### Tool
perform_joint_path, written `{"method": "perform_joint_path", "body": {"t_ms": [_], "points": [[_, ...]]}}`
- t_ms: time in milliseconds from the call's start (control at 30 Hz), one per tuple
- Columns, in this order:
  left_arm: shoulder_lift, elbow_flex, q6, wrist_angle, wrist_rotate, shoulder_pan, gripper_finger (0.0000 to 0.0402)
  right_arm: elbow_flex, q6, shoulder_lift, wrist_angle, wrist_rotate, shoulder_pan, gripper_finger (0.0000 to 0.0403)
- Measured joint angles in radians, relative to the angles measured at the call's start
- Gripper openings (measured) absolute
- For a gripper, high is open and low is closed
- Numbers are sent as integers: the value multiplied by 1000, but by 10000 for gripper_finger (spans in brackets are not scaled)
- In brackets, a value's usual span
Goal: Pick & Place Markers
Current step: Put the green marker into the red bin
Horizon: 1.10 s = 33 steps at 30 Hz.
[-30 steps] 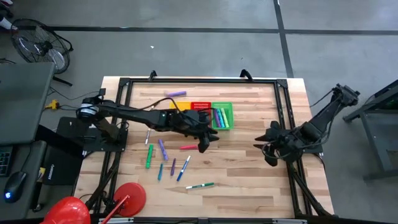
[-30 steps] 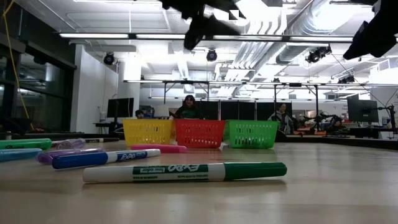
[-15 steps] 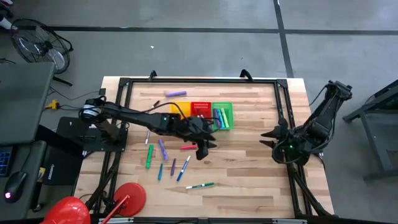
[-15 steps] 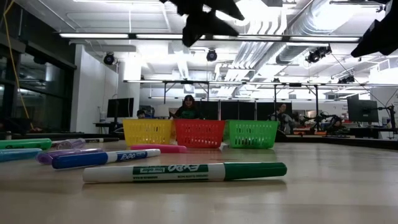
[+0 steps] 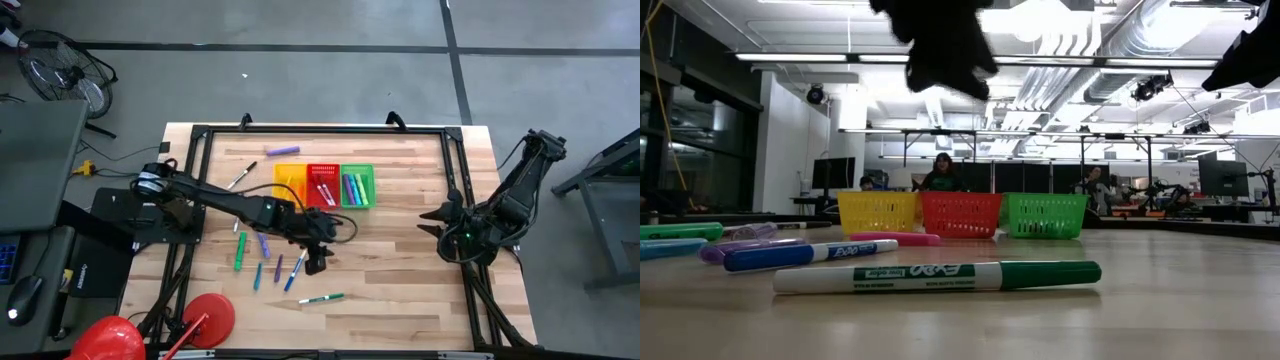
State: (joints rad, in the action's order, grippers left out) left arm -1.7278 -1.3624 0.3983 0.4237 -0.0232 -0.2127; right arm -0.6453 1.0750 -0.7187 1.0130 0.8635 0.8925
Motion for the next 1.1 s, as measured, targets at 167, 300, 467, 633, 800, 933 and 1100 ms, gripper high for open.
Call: {"method": "perform_joint_path", "body": {"t_ms": [167,300,467,633,800,933,1100], "points": [[-23,-3,41,-40,131,0,234,0,6,-2,0,-2,0,124],[-73,0,64,-35,171,-33,248,1,22,-2,2,-9,-1,124],[-75,-1,82,-25,131,-108,235,36,51,-1,-6,-25,-1,124],[-92,-2,85,-21,-17,-181,216,110,100,-1,-77,-60,0,124],[-108,-3,87,-1,-115,-241,207,154,91,-1,-172,-76,0,124],[-173,-27,87,86,-112,-254,206,154,87,-1,-189,-61,-2,124],[-264,-137,68,195,-50,-254,206,154,85,-1,-209,-60,-2,124]]}}
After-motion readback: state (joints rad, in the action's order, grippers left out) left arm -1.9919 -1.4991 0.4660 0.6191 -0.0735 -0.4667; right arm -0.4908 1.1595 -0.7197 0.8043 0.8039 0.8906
